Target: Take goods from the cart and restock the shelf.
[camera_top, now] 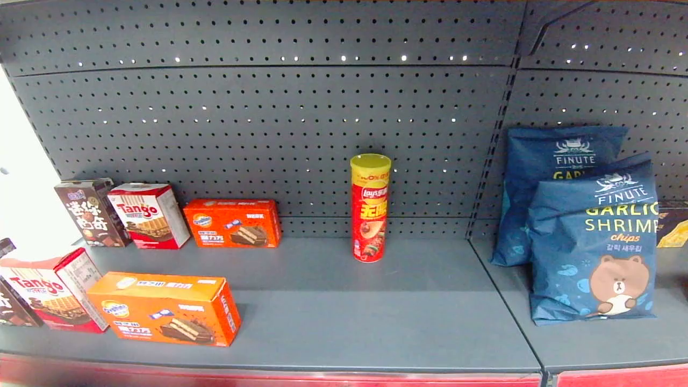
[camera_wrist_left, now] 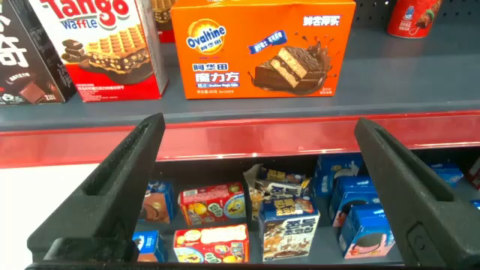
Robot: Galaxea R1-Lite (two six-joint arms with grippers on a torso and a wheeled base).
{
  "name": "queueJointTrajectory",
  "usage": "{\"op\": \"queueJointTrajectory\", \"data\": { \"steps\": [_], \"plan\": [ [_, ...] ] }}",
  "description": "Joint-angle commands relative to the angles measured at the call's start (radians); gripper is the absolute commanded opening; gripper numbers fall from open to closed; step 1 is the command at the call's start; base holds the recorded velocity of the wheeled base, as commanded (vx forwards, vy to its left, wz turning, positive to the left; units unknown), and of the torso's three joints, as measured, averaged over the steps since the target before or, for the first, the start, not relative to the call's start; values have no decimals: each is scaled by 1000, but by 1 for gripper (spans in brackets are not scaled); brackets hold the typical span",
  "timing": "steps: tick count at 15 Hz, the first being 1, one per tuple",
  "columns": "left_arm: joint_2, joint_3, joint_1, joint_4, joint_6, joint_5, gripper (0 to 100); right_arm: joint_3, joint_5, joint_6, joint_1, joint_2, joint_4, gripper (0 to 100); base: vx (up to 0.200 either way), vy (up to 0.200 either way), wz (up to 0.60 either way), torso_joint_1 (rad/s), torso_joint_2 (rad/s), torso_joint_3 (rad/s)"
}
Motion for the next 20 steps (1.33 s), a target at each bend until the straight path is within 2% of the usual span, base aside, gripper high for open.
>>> {"op": "queueJointTrajectory", "data": {
  "steps": [1, 4, 20],
  "plan": [
    [0, 0, 0, 0, 1, -1, 100, 0, 1, 0, 0, 0, -1, 100, 0, 0, 0, 0, 0, 0],
    [0, 0, 0, 0, -1, -1, 100, 0, 1, -3, 0, 0, -1, 100, 0, 0, 0, 0, 0, 0],
    [0, 0, 0, 0, 1, 7, 100, 0, -3, 0, 0, 0, -1, 100, 0, 0, 600, 2, 2, 3]
  ]
}}
